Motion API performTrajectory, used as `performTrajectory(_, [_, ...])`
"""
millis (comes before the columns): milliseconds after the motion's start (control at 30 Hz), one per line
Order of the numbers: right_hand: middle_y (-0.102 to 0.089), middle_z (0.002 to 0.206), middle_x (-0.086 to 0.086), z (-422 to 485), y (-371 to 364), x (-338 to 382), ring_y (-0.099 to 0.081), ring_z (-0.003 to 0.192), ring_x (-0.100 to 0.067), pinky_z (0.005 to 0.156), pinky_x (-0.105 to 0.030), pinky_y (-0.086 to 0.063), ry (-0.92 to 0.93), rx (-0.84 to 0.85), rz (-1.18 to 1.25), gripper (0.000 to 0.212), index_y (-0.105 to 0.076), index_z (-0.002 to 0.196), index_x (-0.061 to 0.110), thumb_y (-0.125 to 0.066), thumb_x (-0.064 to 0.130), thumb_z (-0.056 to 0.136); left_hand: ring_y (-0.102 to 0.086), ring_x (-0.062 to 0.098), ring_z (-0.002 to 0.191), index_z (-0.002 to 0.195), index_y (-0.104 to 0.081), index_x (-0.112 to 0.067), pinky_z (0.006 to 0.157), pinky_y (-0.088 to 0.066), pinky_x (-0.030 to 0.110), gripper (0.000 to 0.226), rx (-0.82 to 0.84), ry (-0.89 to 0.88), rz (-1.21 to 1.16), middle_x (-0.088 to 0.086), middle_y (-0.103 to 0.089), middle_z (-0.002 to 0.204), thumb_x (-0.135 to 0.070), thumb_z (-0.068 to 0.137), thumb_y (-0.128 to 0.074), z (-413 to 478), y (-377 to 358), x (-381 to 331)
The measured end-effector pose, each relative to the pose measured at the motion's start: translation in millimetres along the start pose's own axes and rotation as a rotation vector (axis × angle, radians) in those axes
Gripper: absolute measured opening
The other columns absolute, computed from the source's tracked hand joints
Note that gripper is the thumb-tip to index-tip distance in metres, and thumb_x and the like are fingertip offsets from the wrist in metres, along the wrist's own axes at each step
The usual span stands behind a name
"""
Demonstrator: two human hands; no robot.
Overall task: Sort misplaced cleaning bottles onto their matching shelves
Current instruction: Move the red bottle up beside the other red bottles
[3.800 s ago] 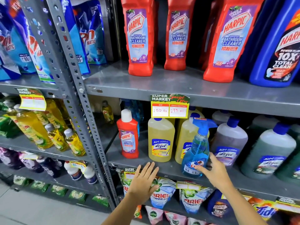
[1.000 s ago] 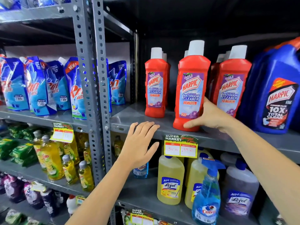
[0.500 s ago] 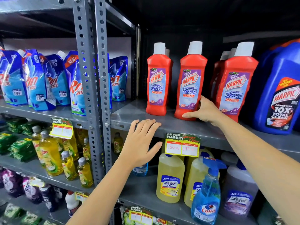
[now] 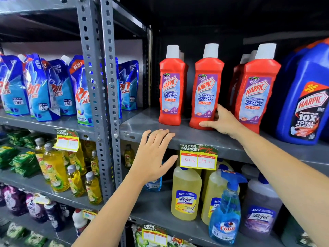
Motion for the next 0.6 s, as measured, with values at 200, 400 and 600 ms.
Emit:
performTrajectory(200, [-0.055,0.142,-0.004,-2.5,-1.6,0.6,-0.055,0.126,-0.021,0.106,-0.041,-0.045,-0.026,0.005,-0.03,0.09,-0.034,0.145,0.017,-0.086,0.03,0.072,-0.037,0.024,0.136,0.142,-0.043,-0.015,0.116,-0.018,0.048,0.059,0.007,-0.012,0.02,0.004,-0.047,0.143,-0.049,0.094,-0.045,-1.1,-0.2,0.9])
performTrajectory(400, [-0.061,0.127,-0.004,-42.5,17.8,29.1,-0.064,0.101,-0.016,0.083,-0.028,-0.049,0.091,-0.248,-0.062,0.081,-0.026,0.152,0.023,-0.069,0.044,0.087,-0.017,0.021,0.149,0.15,-0.034,-0.015,0.121,-0.007,0.049,0.062,-0.027,0.017,-0.031,0.006,-0.029,0.159,-0.046,0.097,-0.044,-6.8,0.5,-0.3])
performTrajectory(600, [-0.067,0.082,0.013,-178.6,5.1,-11.0,-0.064,0.064,-0.009,0.059,-0.026,-0.049,0.475,-0.85,0.209,0.01,-0.058,0.108,0.031,-0.056,0.026,0.099,-0.026,0.026,0.146,0.14,-0.046,-0.01,0.119,-0.017,0.046,0.047,-0.161,0.036,-0.156,0.011,-0.036,0.155,-0.026,0.097,-0.051,-86.9,-36.9,-7.4])
Point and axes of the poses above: each hand's wrist, its own z-axis towards the middle knuckle, its own y-axis out of the back of the hand, x = y × z, the point moved 2 cm from there along z, towards the middle knuckle
